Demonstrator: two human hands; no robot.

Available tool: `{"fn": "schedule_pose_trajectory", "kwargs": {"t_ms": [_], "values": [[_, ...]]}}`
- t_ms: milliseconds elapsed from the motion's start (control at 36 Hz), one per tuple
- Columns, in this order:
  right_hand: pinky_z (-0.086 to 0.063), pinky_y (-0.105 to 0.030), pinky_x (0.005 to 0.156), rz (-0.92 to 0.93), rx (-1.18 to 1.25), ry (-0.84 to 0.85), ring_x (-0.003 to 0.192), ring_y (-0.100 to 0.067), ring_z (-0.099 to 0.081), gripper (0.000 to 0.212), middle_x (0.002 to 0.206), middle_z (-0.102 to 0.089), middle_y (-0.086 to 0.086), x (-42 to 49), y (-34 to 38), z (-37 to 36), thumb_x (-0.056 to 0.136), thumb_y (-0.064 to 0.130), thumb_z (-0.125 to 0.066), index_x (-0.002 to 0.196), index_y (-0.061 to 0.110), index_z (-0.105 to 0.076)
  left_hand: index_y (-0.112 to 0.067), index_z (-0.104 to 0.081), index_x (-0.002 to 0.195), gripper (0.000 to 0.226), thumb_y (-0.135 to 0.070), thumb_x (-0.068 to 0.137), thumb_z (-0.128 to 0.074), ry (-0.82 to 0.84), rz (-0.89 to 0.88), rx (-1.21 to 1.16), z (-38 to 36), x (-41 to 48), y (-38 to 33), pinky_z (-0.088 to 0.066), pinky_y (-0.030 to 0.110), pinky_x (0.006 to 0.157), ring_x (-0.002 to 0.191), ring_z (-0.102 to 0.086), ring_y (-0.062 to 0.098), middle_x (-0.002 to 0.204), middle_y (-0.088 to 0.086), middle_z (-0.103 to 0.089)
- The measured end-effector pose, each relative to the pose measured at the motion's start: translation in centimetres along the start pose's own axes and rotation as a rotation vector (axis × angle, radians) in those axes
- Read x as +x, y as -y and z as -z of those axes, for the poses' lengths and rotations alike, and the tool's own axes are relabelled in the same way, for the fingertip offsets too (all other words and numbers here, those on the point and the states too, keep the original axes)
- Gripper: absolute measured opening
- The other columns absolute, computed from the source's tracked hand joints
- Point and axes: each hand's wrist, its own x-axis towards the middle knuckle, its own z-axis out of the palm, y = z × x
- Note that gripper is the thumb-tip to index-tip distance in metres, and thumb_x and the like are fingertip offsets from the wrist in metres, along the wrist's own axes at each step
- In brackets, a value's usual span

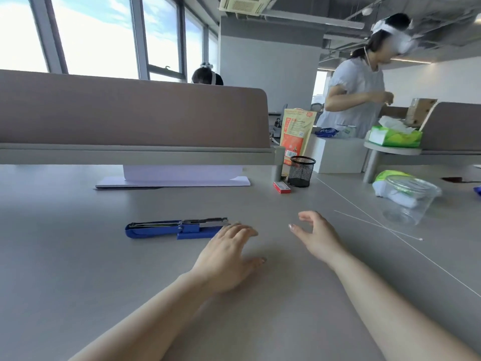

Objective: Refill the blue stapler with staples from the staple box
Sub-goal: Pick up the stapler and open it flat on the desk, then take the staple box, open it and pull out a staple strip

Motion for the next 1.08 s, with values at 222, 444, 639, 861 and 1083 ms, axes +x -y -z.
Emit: {"fn": "schedule_pose_trajectory", "kwargs": {"t_ms": [222, 444, 639, 861, 1083], "values": [[-0.042, -0.039, 0.102, -0.021, -0.082, -0.022, 0.118, -0.020, -0.053, 0.042, 0.125, -0.060, 0.001, 1.7, -3.6, 2.5, 0.080, 0.039, -0.063, 0.116, 0.020, -0.054, -0.025, -0.030, 0.139, 0.062, -0.053, 0.086, -0.047, 0.147, 0.044, 0.044, -4.4, 7.2, -2.5, -0.010, 0.036, 0.119, 0.143, -0.016, 0.016, 0.152, -0.003, -0.030], [-0.040, -0.042, 0.102, 0.050, -0.091, -0.024, 0.121, -0.025, -0.050, 0.048, 0.131, -0.057, -0.003, 8.3, -4.3, 0.7, 0.084, 0.041, -0.057, 0.126, 0.020, -0.046, -0.025, -0.038, 0.133, 0.058, -0.060, 0.086, -0.036, 0.142, 0.138, 0.097, -6.1, 9.6, -1.3, -0.023, 0.031, 0.112, 0.132, -0.033, 0.018, 0.144, -0.005, -0.038], [-0.034, -0.040, 0.109, 0.162, -0.219, 0.054, 0.133, -0.025, -0.037, 0.054, 0.146, -0.042, -0.003, 16.3, -3.1, -3.0, 0.086, 0.041, -0.053, 0.135, 0.021, -0.040, -0.035, -0.037, 0.125, 0.050, -0.063, 0.084, -0.035, 0.076, 0.132, 0.076, -6.7, 9.8, -1.0, -0.025, 0.025, 0.107, 0.129, -0.034, 0.010, 0.140, -0.016, -0.038], [-0.023, -0.046, 0.114, 0.141, -0.421, 0.208, 0.142, -0.023, -0.022, 0.053, 0.156, -0.020, 0.004, 19.1, -3.4, -4.9, 0.093, 0.042, -0.035, 0.141, 0.026, -0.025, -0.038, -0.038, 0.123, 0.048, -0.063, 0.082, -0.037, 0.052, 0.126, 0.070, -6.8, 9.8, -0.8, -0.024, 0.022, 0.106, 0.127, -0.034, 0.007, 0.136, -0.020, -0.039], [-0.013, -0.046, 0.117, 0.153, -0.508, 0.228, 0.143, -0.022, -0.021, 0.046, 0.155, -0.024, 0.006, 14.0, -3.1, -3.1, 0.095, 0.038, -0.031, 0.140, 0.027, -0.030, -0.034, -0.042, 0.124, 0.050, -0.062, 0.082, -0.041, 0.099, 0.155, 0.052, -6.4, 10.0, -1.1, -0.028, 0.026, 0.106, 0.128, -0.037, 0.012, 0.137, -0.014, -0.043]]}}
